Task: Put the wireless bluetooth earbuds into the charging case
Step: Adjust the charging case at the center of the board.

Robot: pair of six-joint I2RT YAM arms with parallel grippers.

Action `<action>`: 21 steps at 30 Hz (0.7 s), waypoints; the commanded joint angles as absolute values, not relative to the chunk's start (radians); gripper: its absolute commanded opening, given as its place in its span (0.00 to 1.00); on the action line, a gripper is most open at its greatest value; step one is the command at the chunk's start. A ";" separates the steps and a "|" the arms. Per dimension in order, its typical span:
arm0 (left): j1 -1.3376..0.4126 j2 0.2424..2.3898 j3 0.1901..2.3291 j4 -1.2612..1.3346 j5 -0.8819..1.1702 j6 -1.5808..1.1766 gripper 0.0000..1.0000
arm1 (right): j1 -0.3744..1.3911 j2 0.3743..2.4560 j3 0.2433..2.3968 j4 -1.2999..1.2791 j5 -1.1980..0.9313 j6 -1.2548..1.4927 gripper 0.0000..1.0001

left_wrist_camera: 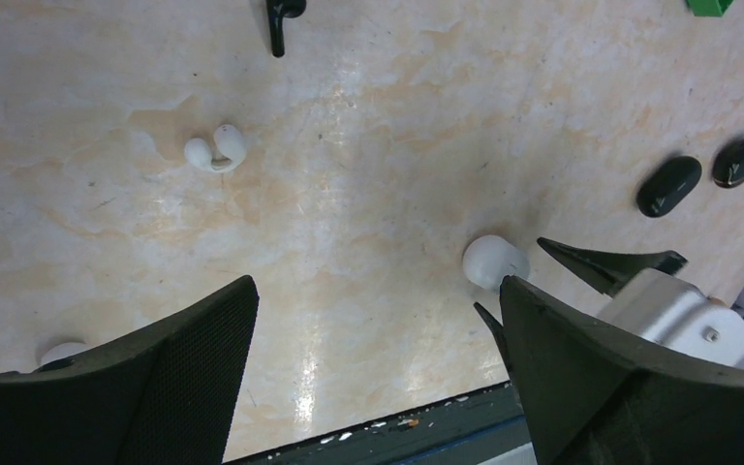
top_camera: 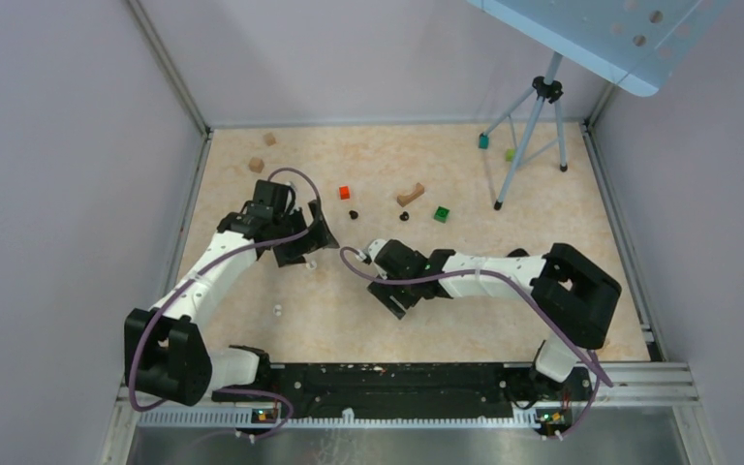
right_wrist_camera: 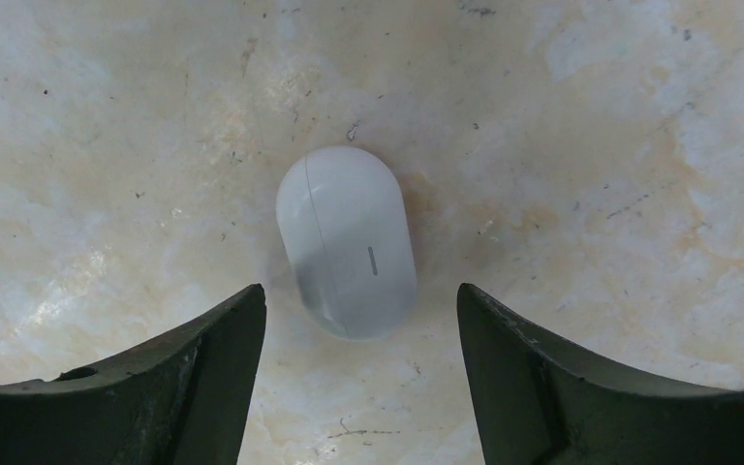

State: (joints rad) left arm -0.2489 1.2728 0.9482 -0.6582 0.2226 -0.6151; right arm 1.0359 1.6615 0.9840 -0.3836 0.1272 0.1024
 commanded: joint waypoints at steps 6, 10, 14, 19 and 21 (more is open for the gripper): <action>-0.242 1.291 0.997 -0.650 0.330 -0.590 0.99 | 1.037 1.695 0.987 -0.286 0.083 0.085 0.59; -0.241 1.297 0.984 -0.617 0.399 -0.623 0.99 | 1.027 1.704 0.984 -0.265 0.081 0.119 0.55; -0.233 1.304 0.976 -0.600 0.438 -0.641 0.99 | 1.019 1.705 0.977 -0.251 0.049 0.141 0.47; -0.219 1.304 0.972 -0.592 0.460 -0.648 0.99 | 1.010 1.695 0.960 -0.232 0.039 0.189 0.45; -0.218 1.303 0.966 -0.588 0.467 -0.650 0.99 | 1.002 1.688 0.952 -0.224 0.043 0.219 0.44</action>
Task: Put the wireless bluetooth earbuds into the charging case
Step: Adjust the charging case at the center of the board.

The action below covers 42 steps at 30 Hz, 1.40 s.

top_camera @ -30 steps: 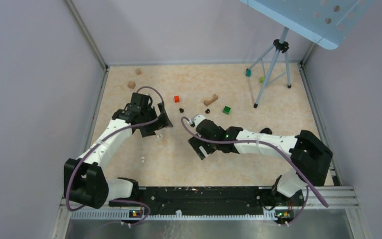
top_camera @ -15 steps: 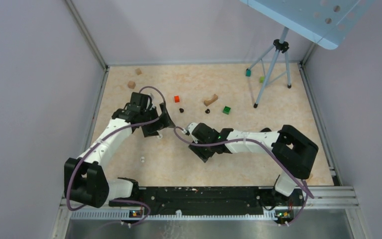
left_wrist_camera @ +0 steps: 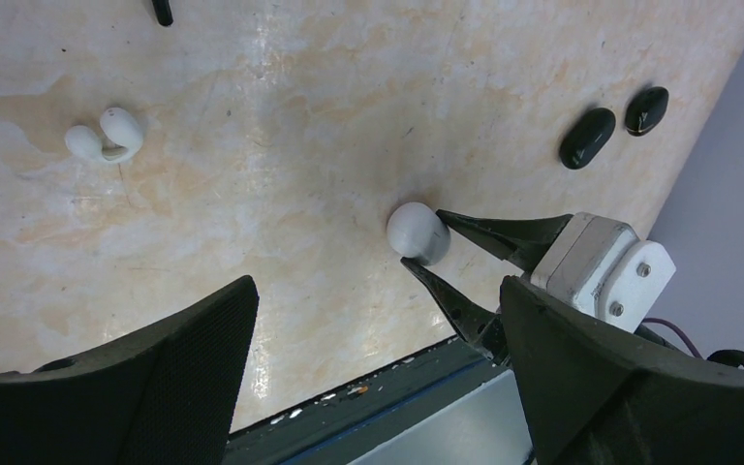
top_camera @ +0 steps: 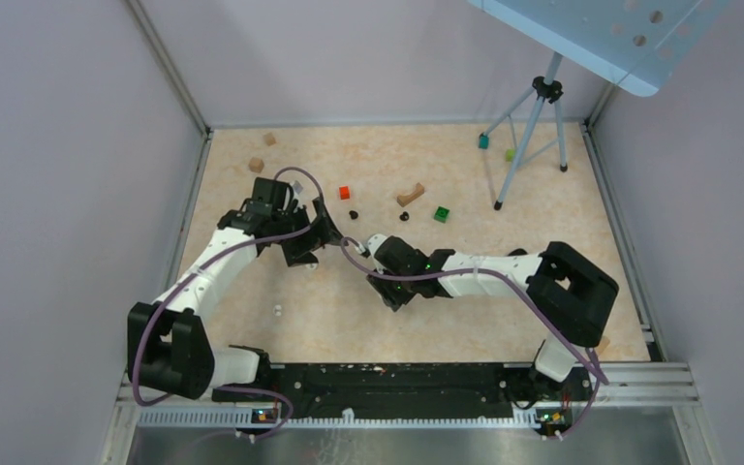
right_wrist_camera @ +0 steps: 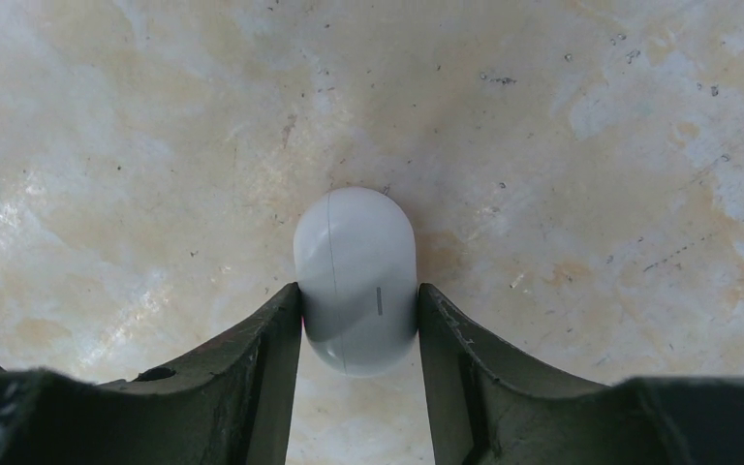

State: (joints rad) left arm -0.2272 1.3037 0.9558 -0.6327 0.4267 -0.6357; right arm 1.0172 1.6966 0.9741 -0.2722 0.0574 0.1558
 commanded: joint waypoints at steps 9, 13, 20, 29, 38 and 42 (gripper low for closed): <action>-0.217 1.306 0.936 -0.581 0.463 -0.650 0.99 | 1.000 1.709 0.978 -0.287 0.111 0.247 0.64; -0.217 1.304 0.935 -0.581 0.452 -0.639 0.99 | 0.999 1.712 0.987 -0.334 0.183 0.256 0.70; -0.216 1.302 0.936 -0.556 0.471 -0.625 0.99 | 0.930 1.644 0.921 -0.344 0.203 0.256 0.71; -0.217 1.320 0.936 -0.550 0.474 -0.613 0.99 | 0.839 1.608 0.951 -0.457 0.263 0.371 0.72; -0.216 1.300 0.935 -0.525 0.465 -0.607 0.99 | 0.838 1.512 1.007 -0.485 0.209 0.798 0.70; -0.216 1.302 0.936 -0.519 0.468 -0.622 0.99 | 0.840 1.514 1.013 -0.490 0.185 0.959 0.73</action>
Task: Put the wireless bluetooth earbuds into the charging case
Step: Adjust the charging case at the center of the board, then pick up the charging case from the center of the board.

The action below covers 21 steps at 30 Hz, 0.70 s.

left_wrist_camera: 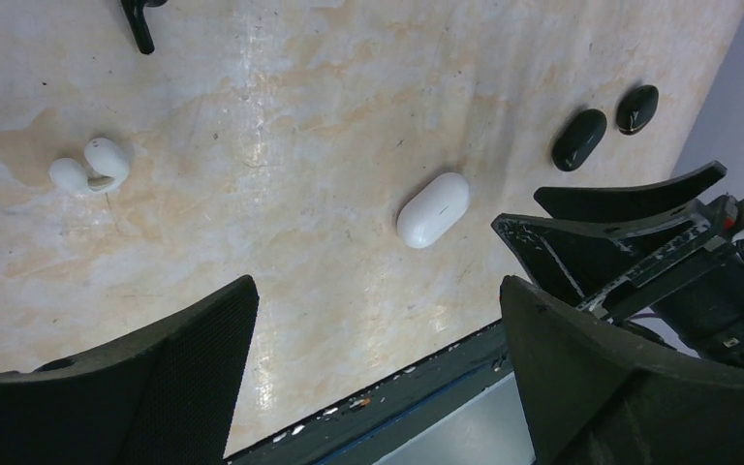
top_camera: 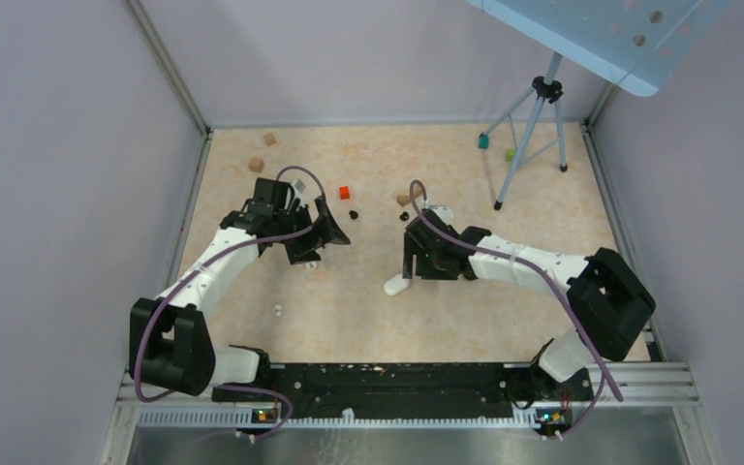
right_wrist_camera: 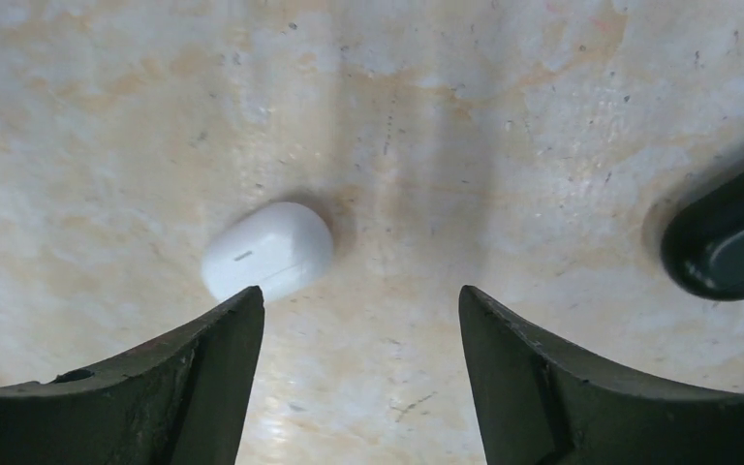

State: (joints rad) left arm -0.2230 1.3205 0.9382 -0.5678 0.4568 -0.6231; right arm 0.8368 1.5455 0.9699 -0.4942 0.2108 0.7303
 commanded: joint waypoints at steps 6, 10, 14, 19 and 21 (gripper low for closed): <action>-0.217 1.289 0.930 -0.514 0.462 -0.621 0.99 | 0.840 1.553 0.995 -0.425 0.111 1.091 0.74; -0.216 1.281 0.932 -0.513 0.469 -0.619 0.99 | 0.840 1.596 0.976 -0.316 0.007 1.135 0.74; -0.217 1.272 0.932 -0.504 0.464 -0.633 0.99 | 0.846 1.657 1.007 -0.306 0.003 1.138 0.74; -0.216 1.267 0.918 -0.501 0.454 -0.629 0.99 | 0.855 1.737 1.067 -0.330 -0.014 1.091 0.74; -0.216 1.267 0.917 -0.502 0.451 -0.627 0.99 | 0.861 1.762 1.095 -0.351 -0.005 1.069 0.72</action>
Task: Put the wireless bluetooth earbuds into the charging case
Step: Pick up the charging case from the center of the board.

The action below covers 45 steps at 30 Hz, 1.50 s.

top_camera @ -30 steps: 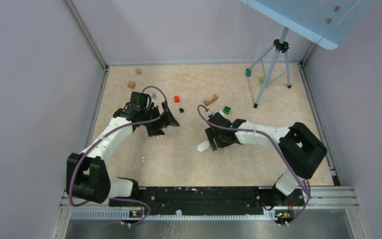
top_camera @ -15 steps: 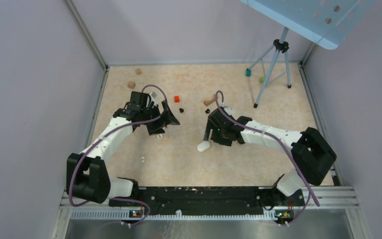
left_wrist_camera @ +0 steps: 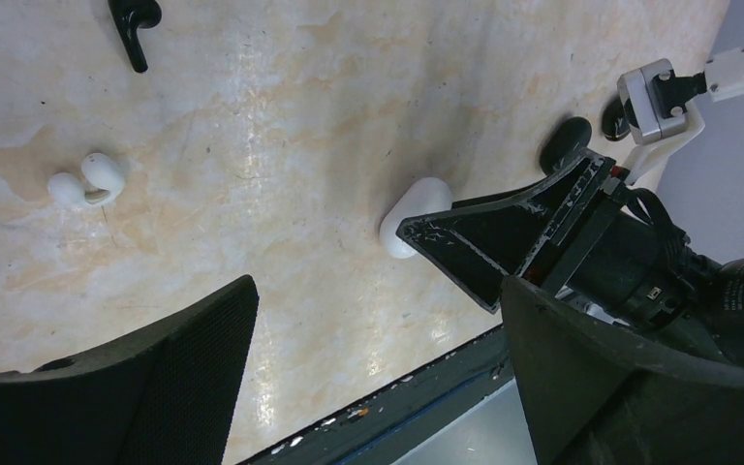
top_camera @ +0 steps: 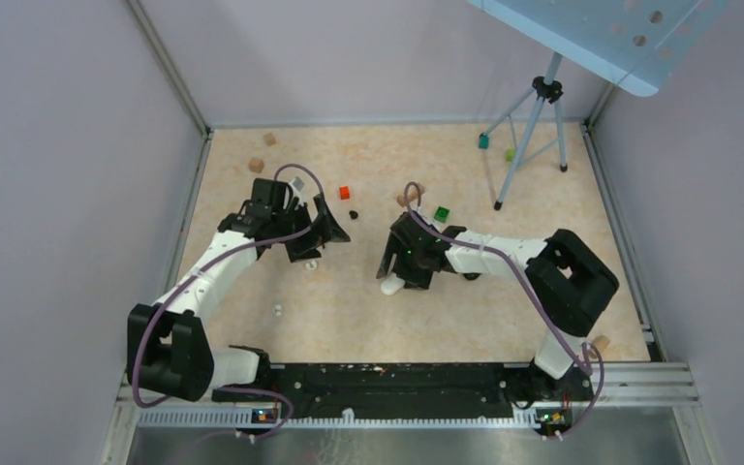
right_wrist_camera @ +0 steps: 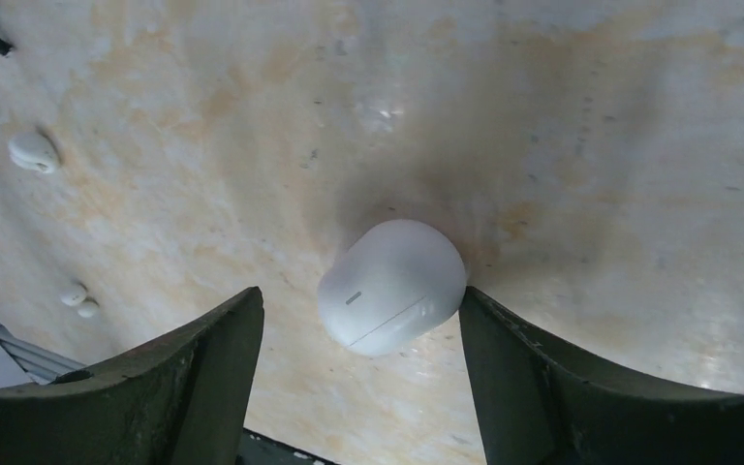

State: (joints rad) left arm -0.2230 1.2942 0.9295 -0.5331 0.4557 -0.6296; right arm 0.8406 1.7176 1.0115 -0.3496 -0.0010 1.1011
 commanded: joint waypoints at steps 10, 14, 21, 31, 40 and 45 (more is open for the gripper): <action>-0.216 1.279 0.913 -0.489 0.453 -0.644 0.99 | 0.950 1.883 1.290 -0.588 0.206 0.915 0.69; -0.216 1.286 0.909 -0.482 0.448 -0.645 0.99 | 0.988 1.929 1.347 -0.682 0.282 0.890 0.65; -0.216 1.292 0.905 -0.472 0.460 -0.662 0.99 | 1.001 1.919 1.320 -0.767 0.324 0.976 0.61; -0.217 1.302 0.883 -0.452 0.482 -0.674 0.99 | 1.003 1.841 1.210 -0.582 0.296 0.877 0.60; -0.217 1.311 0.864 -0.439 0.514 -0.675 0.99 | 1.001 1.834 1.161 -0.497 0.291 0.683 0.57; -0.218 1.327 0.866 -0.445 0.540 -0.668 0.99 | 0.997 1.827 1.147 -0.482 0.283 0.584 0.53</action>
State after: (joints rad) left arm -0.2230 1.3190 0.8715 -0.4808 0.5022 -0.6739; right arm 0.9951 1.8431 1.1812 -0.5259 0.2878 0.6960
